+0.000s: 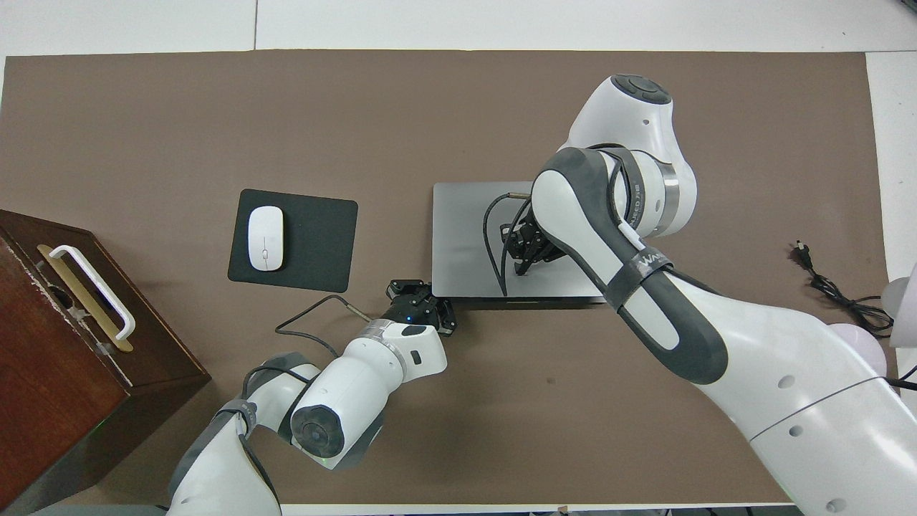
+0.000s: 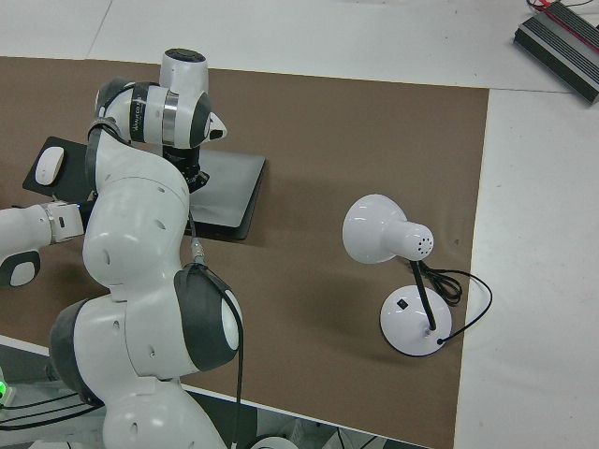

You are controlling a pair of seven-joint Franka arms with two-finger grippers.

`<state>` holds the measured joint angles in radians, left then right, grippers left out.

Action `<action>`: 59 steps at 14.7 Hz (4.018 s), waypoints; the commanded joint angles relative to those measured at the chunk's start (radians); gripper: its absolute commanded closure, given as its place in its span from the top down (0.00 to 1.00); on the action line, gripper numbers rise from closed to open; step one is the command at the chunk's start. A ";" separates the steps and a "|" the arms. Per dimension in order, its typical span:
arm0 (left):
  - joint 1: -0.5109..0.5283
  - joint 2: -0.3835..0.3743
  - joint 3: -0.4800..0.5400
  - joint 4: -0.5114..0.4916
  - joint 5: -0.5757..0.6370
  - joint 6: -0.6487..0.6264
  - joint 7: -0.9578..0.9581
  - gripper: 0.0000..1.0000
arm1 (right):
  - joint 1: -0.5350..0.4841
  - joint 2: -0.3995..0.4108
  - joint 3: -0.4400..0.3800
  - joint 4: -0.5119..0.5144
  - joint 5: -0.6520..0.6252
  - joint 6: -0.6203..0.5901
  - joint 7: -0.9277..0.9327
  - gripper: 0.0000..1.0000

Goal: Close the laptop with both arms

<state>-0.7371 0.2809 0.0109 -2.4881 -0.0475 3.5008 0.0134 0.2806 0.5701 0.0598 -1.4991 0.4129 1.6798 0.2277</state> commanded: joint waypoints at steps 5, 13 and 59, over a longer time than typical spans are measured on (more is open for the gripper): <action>0.030 0.069 0.006 -0.008 0.023 -0.002 0.014 0.00 | -0.012 -0.042 0.003 -0.023 -0.006 0.009 -0.010 0.00; 0.033 0.069 0.004 -0.005 0.021 -0.002 -0.010 0.00 | -0.101 -0.222 -0.006 -0.001 -0.067 -0.094 -0.011 0.00; 0.237 -0.548 0.014 0.336 0.020 -1.542 -0.141 0.00 | -0.409 -0.741 0.000 -0.389 -0.393 0.023 -0.162 1.00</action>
<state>-0.5483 -0.2696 0.0313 -2.1889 -0.0450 2.0258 -0.1685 -0.1114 -0.1740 0.0522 -1.8737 0.0171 1.6767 0.0935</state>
